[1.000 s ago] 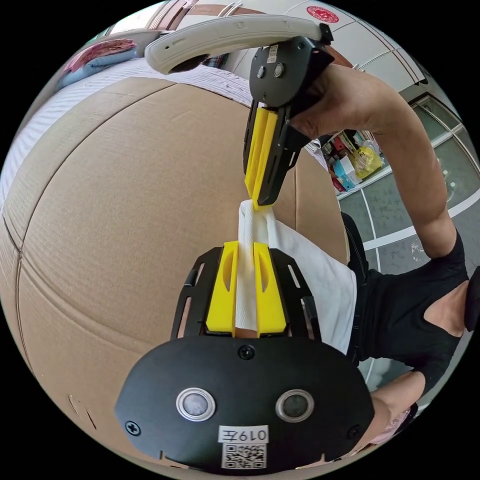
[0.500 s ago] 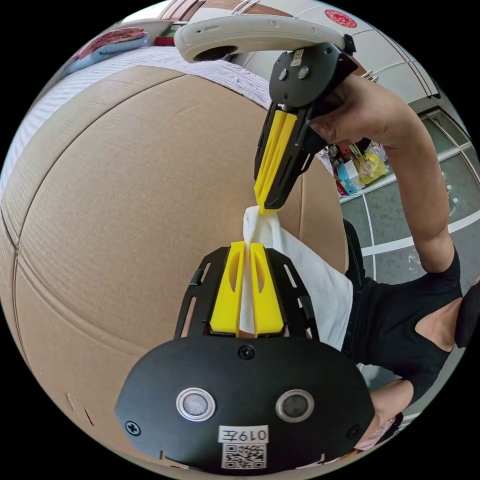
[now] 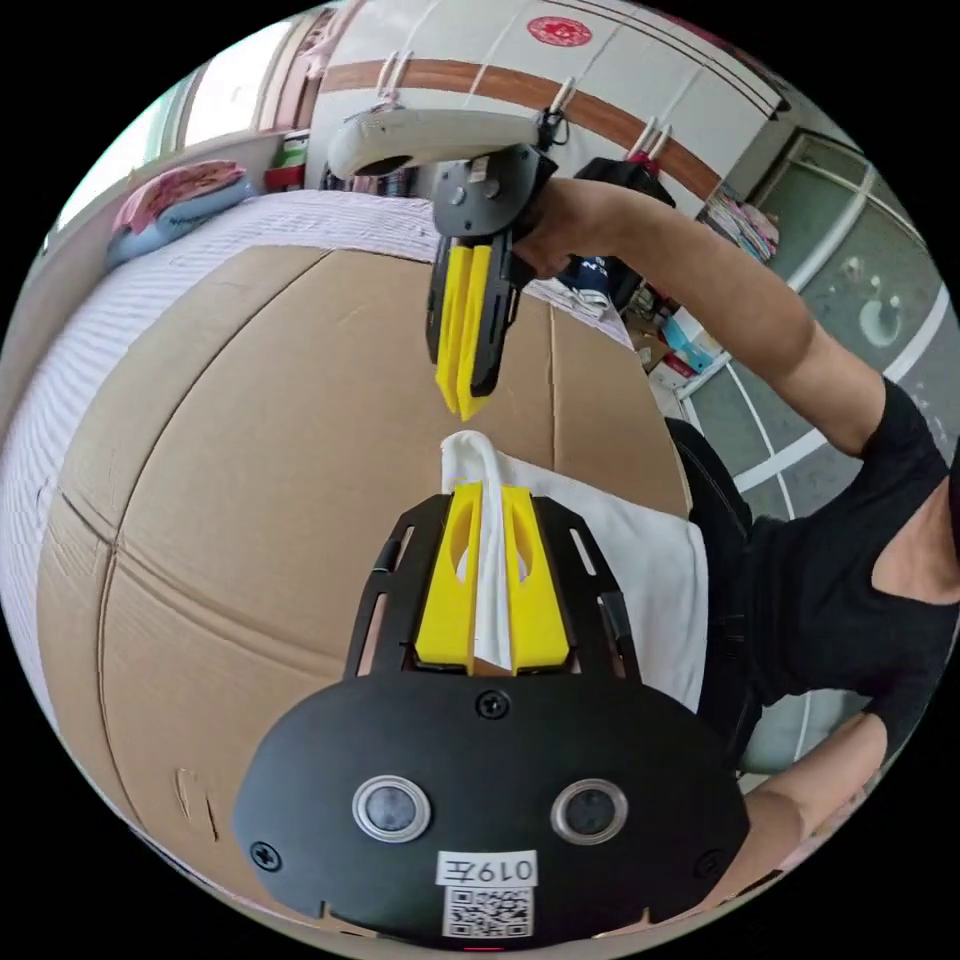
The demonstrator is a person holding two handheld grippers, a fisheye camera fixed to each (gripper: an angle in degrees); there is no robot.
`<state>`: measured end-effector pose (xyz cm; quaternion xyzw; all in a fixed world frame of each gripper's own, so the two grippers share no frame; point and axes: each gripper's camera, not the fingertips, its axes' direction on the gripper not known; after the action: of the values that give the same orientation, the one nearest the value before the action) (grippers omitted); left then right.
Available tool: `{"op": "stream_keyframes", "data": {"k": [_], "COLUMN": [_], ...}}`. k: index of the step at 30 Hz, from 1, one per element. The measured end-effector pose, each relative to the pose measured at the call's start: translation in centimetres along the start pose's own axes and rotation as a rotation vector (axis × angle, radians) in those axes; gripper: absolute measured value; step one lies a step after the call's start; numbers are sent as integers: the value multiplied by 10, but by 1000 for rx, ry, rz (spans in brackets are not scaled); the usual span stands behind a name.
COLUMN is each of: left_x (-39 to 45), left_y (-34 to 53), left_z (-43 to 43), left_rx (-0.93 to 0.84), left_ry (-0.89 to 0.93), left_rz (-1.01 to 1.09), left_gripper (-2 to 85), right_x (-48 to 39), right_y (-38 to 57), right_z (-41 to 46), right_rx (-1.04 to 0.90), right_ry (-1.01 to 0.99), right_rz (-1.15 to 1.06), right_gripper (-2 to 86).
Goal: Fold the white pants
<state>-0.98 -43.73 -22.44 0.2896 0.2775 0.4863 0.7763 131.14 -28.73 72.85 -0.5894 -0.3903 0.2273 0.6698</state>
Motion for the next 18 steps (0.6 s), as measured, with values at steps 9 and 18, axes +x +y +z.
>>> {"op": "stream_keyframes", "data": {"k": [9,18], "left_x": [22,17], "left_y": [-12,-13], "left_z": [26,27], "left_rx": [-108,-136], "left_ry": [-29,41], "left_rz": [32,31], "left_gripper": [68,57], "right_x": [-96,-75], "right_y": [52,67], "right_z": [32,67], "right_rx": [57,-41], "right_ry": [189,91], "right_rz": [-430,-485], "right_gripper": [63,85]}}
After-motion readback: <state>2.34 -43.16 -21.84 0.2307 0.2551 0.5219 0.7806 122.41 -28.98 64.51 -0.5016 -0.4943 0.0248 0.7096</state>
